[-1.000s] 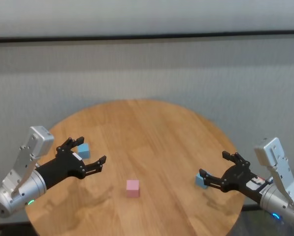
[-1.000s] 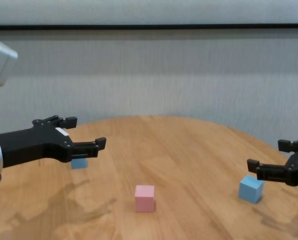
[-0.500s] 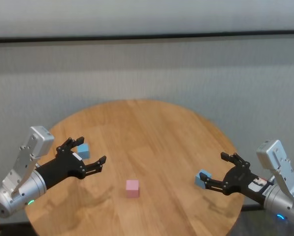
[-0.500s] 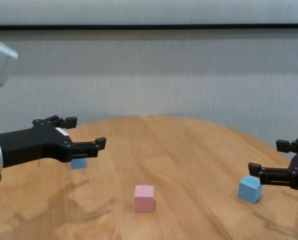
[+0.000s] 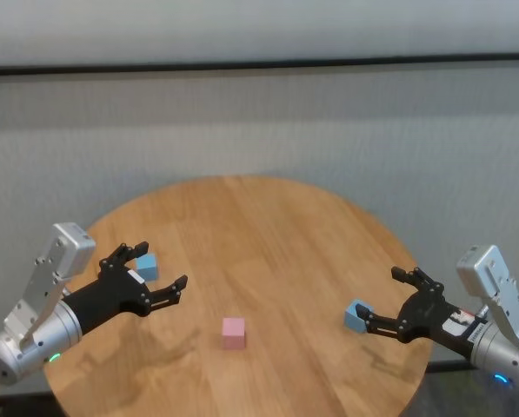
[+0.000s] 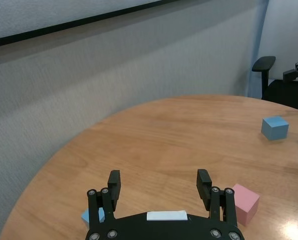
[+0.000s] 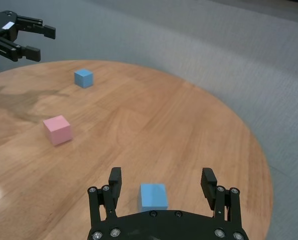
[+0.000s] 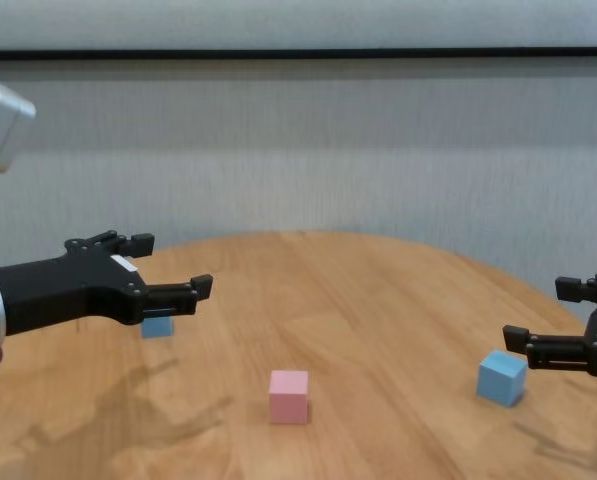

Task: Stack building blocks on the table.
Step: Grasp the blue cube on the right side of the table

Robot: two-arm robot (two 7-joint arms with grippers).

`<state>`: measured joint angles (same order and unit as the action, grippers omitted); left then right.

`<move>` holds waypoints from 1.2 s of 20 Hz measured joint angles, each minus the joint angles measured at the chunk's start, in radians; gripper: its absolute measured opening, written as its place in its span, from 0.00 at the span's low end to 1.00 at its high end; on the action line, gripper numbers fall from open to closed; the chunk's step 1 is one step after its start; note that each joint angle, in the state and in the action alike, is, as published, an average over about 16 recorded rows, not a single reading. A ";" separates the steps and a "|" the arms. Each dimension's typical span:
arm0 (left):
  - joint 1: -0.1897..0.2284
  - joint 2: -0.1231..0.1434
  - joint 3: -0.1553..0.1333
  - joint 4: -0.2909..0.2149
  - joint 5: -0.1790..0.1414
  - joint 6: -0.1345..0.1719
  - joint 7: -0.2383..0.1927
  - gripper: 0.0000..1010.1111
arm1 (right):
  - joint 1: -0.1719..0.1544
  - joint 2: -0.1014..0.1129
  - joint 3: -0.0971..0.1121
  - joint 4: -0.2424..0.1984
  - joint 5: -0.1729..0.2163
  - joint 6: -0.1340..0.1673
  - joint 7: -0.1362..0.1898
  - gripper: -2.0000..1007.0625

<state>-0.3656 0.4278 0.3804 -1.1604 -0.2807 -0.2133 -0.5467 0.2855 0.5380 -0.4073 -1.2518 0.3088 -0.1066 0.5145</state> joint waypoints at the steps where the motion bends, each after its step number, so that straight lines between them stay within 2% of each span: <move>1: 0.000 0.000 0.000 0.000 0.000 0.000 0.000 0.99 | 0.002 -0.001 0.002 0.005 -0.001 -0.003 0.006 0.99; 12: 0.000 0.000 0.000 0.000 0.000 0.000 0.000 0.99 | 0.010 -0.021 0.016 0.050 -0.009 -0.025 0.054 0.99; 24: 0.000 0.000 0.000 0.000 0.000 0.000 0.000 0.99 | 0.037 -0.056 0.006 0.119 -0.066 -0.042 0.054 0.99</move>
<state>-0.3656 0.4278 0.3805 -1.1604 -0.2807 -0.2133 -0.5466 0.3230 0.4819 -0.4008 -1.1328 0.2425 -0.1491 0.5680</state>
